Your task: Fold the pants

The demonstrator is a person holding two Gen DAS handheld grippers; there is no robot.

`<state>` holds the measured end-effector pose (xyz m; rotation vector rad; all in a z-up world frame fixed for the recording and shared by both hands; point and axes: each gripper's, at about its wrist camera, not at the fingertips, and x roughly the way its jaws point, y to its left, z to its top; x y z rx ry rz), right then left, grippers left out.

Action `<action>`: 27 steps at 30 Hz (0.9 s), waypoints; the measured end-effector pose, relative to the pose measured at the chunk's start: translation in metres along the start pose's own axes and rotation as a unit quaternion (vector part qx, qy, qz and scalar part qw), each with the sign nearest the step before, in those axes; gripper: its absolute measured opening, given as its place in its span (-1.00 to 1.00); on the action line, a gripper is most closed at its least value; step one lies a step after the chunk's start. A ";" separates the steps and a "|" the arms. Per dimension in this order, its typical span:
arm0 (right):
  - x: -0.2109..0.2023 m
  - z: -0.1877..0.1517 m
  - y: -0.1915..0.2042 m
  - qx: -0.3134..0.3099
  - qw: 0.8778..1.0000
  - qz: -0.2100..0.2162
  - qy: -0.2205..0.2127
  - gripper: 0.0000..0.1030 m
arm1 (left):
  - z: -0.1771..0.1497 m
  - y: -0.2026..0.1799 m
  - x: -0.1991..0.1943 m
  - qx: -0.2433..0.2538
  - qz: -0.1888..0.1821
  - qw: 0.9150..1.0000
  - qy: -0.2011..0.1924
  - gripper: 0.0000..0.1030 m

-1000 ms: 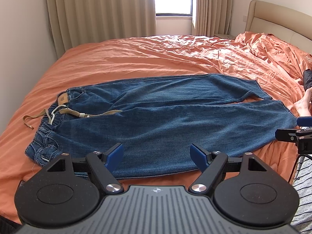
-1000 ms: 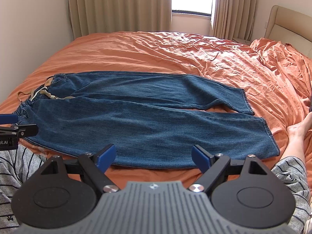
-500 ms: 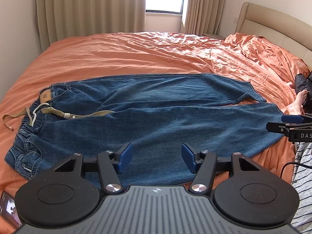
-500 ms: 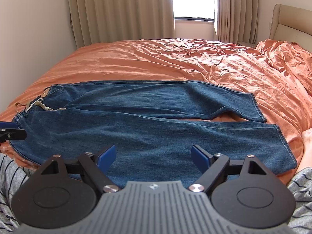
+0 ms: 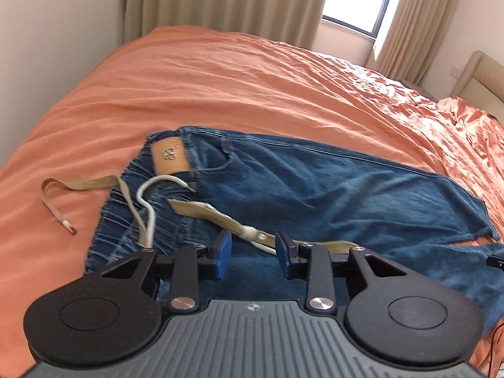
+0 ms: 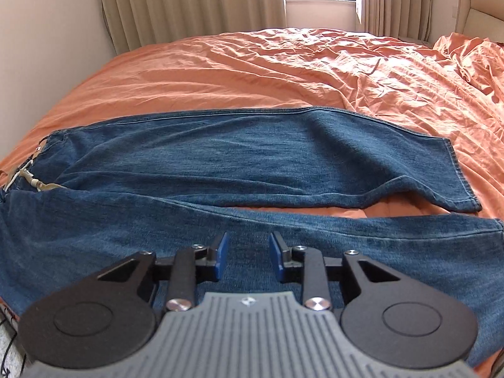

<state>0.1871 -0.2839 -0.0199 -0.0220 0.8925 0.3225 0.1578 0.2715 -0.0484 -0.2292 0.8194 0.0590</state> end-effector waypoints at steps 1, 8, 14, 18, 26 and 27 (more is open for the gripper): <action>0.008 0.003 -0.001 0.003 1.000 -0.001 0.003 -0.50 | 0.006 0.014 0.009 -0.010 0.003 1.000 0.006 -0.03; 0.047 0.009 -0.006 0.015 1.000 -0.005 0.025 -0.35 | 0.023 0.090 0.074 -0.059 -0.012 0.997 0.053 0.33; 0.064 0.011 -0.010 0.002 0.999 -0.018 0.027 -0.29 | 0.019 0.125 0.097 -0.089 -0.076 0.991 0.062 0.43; 0.072 0.013 -0.017 0.013 0.999 -0.027 0.028 -0.29 | 0.015 0.125 0.102 -0.112 -0.122 0.984 0.061 0.17; 0.065 0.015 -0.023 0.006 0.999 -0.045 0.014 -0.29 | 0.024 0.069 0.063 -0.046 0.013 0.999 0.008 -0.81; 0.062 0.015 -0.025 0.001 0.999 -0.047 0.010 -0.29 | 0.027 0.061 0.050 -0.030 0.051 0.998 -0.010 -0.85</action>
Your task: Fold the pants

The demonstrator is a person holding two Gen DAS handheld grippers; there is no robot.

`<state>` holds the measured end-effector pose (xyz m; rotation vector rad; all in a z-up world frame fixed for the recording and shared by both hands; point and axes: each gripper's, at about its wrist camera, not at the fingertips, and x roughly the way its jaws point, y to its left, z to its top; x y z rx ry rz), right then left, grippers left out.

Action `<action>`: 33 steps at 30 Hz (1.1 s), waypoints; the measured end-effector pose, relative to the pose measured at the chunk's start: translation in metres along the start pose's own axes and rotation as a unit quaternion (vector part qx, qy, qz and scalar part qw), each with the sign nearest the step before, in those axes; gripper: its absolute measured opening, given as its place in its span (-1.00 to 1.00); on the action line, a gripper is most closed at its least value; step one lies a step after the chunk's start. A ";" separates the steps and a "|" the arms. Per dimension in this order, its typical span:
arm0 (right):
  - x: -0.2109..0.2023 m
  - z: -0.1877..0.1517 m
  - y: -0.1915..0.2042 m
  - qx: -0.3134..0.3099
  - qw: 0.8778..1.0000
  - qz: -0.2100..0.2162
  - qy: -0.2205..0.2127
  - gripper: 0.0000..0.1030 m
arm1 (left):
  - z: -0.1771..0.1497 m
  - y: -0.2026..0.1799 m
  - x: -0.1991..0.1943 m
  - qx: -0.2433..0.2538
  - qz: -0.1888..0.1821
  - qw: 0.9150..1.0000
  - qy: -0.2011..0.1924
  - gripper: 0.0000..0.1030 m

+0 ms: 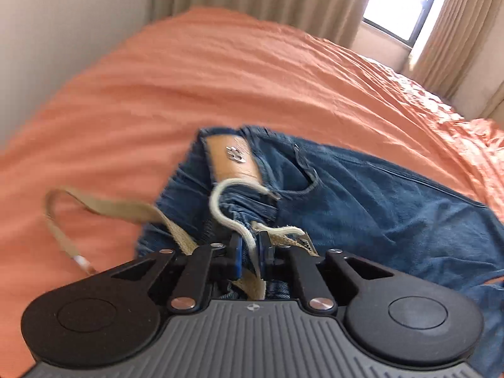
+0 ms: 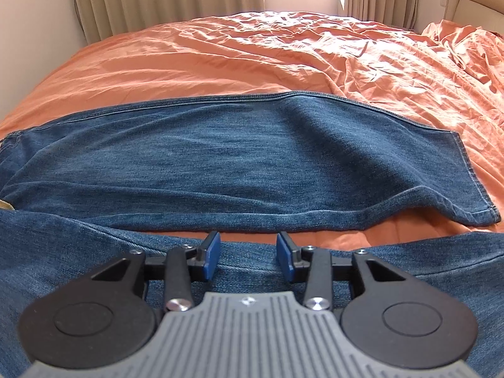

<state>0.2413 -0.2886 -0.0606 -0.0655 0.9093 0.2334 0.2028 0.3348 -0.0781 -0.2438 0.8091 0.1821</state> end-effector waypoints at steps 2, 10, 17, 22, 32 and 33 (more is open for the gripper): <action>-0.006 0.000 -0.006 -0.003 1.000 -0.003 -0.008 -0.29 | 0.005 -0.002 -0.021 0.009 0.038 0.999 -0.029 -0.93; -0.011 0.003 -0.049 0.023 0.999 -0.021 0.001 -0.29 | -0.009 0.002 0.048 0.027 0.135 0.989 0.051 -0.93; -0.027 0.015 -0.105 0.038 0.998 -0.041 -0.007 -0.11 | -0.001 -0.013 0.060 0.044 0.195 0.978 0.053 -0.55; -0.024 0.034 -0.150 0.047 0.998 -0.045 -0.009 0.09 | 0.015 -0.031 0.033 0.047 0.196 0.979 0.005 0.04; 0.051 0.089 -0.286 0.154 0.986 -0.062 0.006 0.11 | 0.031 -0.096 0.067 0.025 0.106 0.994 0.023 0.05; 0.061 0.094 -0.295 0.163 0.985 -0.061 0.006 0.11 | 0.028 -0.102 0.072 0.026 0.107 0.993 0.028 0.05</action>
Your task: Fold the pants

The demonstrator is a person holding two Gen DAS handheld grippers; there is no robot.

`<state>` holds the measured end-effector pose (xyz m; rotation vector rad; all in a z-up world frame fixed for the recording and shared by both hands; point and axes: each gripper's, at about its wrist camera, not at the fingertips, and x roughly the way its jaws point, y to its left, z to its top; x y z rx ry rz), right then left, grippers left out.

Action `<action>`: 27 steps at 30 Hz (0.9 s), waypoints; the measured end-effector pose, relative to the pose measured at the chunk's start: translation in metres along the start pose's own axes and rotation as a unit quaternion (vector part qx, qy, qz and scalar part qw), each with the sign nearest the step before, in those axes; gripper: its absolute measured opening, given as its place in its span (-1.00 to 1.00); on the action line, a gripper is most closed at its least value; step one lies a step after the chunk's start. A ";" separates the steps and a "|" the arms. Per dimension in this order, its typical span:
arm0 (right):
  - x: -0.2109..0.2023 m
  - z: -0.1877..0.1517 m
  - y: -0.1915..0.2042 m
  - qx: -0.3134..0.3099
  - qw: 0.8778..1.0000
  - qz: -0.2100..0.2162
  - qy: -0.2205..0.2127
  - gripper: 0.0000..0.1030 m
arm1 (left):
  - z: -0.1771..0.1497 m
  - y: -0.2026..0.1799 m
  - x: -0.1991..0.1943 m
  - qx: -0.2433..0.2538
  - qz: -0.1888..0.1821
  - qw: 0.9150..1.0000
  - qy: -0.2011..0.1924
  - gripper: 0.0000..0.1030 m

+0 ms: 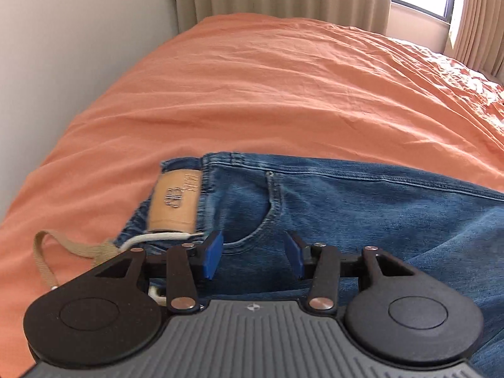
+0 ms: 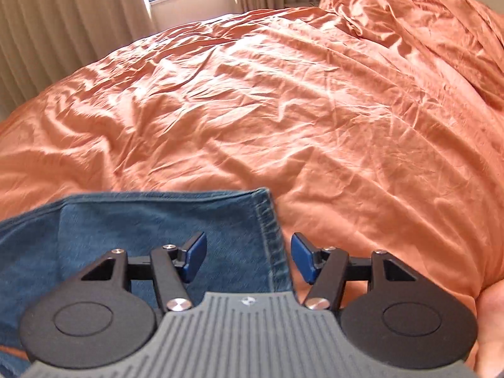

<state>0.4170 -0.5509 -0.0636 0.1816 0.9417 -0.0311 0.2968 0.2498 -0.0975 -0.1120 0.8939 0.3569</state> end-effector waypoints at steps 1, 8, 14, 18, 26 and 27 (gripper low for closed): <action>0.010 0.005 -0.006 0.011 1.000 0.000 0.004 0.11 | 0.000 -0.006 0.007 0.001 0.003 1.000 0.006 0.05; 0.048 0.015 -0.015 0.029 0.998 0.035 0.032 -0.73 | -0.002 -0.023 0.036 0.015 0.019 0.999 0.033 0.04; 0.025 0.046 0.002 -0.050 0.998 -0.006 -0.046 -1.00 | 0.000 -0.025 0.042 0.020 0.021 0.999 0.032 -0.02; 0.043 0.065 -0.002 -0.063 0.993 -0.087 -0.050 -1.00 | -0.002 -0.025 0.044 0.022 0.024 0.999 0.029 -0.03; 0.031 0.044 -0.037 0.007 0.998 -0.065 -0.021 -0.96 | -0.003 -0.022 0.033 0.032 0.019 0.999 0.013 -0.02; 0.024 0.039 -0.033 0.000 0.998 -0.058 -0.021 -0.95 | -0.004 -0.021 0.028 0.034 0.017 0.999 0.008 -0.02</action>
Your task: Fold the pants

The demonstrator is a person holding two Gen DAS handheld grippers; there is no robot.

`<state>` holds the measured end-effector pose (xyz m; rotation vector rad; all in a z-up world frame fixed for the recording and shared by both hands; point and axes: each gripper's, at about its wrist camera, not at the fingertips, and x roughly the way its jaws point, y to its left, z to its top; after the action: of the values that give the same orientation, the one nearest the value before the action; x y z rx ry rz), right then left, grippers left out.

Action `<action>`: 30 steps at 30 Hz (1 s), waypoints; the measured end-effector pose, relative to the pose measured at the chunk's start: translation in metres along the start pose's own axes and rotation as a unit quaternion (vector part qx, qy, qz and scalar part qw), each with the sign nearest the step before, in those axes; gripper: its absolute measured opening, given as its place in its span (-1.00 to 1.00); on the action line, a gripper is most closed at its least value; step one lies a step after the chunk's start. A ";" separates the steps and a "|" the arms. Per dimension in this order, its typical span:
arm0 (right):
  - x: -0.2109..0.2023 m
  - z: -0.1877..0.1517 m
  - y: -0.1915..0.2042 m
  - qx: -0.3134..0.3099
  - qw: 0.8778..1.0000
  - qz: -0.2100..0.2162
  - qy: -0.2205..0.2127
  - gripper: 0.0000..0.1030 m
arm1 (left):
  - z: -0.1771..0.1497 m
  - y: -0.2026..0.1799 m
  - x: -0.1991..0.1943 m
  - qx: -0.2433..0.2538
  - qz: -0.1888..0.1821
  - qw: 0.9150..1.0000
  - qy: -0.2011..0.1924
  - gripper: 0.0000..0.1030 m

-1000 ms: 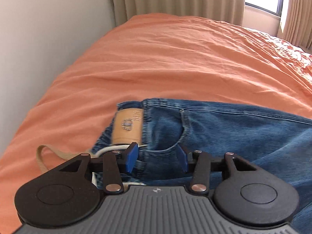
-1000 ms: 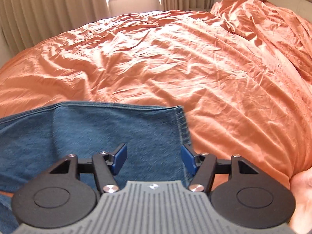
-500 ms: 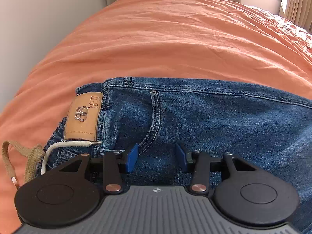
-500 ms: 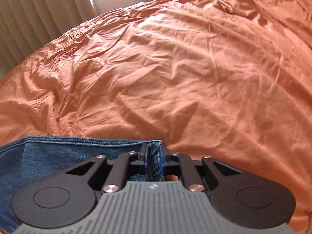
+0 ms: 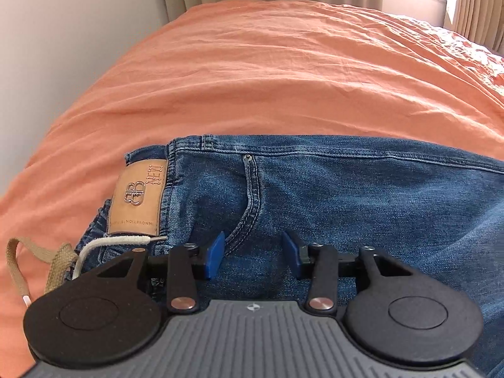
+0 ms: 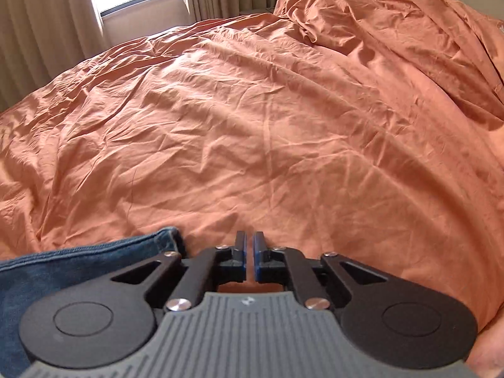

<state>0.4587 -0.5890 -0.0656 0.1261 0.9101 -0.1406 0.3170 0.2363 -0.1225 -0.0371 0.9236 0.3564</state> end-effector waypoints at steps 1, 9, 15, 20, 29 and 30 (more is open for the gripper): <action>-0.008 -0.006 0.004 -0.005 1.000 0.009 0.004 -0.94 | -0.001 0.001 -0.006 0.004 -0.005 1.000 -0.005 -0.02; -0.079 -0.057 0.043 -0.062 0.994 0.078 0.037 -0.73 | -0.021 0.003 -0.077 0.086 -0.055 0.994 -0.030 -0.02; -0.133 -0.105 0.073 -0.106 0.986 0.119 0.054 -0.67 | -0.051 0.003 -0.133 0.192 -0.068 0.979 -0.023 -0.02; -0.167 -0.150 0.089 -0.145 0.977 0.136 0.072 -0.58 | -0.084 0.007 -0.163 0.269 -0.066 0.961 -0.002 0.00; -0.218 -0.220 0.110 -0.237 0.958 0.141 0.082 -0.39 | -0.141 -0.003 -0.174 0.450 -0.085 0.885 0.078 0.08; -0.222 -0.225 0.111 -0.243 0.957 0.138 0.083 -0.39 | -0.146 -0.004 -0.172 0.463 -0.088 0.877 0.092 0.10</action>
<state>0.1690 -0.4272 -0.0209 -0.1964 1.0599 0.3588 0.1112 0.1564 -0.0767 0.7352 1.1939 -0.2940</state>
